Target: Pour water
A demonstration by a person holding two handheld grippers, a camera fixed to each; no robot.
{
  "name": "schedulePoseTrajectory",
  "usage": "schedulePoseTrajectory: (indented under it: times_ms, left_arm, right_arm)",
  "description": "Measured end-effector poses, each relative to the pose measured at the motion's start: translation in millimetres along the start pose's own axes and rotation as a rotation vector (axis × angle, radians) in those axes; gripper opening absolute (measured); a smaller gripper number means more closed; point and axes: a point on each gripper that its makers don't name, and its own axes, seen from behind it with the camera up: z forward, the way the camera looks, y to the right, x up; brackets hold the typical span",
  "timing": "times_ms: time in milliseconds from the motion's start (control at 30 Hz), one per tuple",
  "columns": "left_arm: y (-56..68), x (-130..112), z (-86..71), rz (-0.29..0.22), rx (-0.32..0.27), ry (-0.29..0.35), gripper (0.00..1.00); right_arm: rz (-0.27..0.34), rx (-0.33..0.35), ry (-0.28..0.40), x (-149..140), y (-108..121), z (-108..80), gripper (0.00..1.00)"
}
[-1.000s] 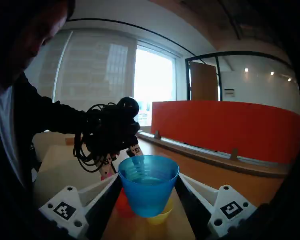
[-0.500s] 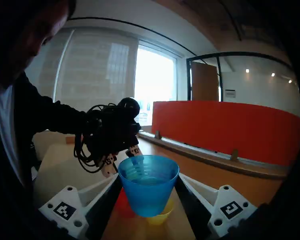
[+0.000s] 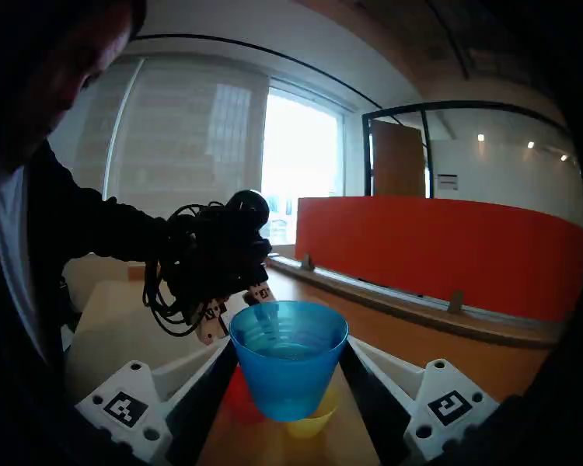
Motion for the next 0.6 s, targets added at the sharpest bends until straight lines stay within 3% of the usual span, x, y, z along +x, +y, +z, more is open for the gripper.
schedulePoseTrajectory:
  times_ms: [600]
  left_arm:
    - [-7.2,6.6,-9.3,-0.021,0.032,0.054,0.87]
  right_arm:
    - [-0.005,-0.005,-0.003,1.9,0.7,-0.7,0.89]
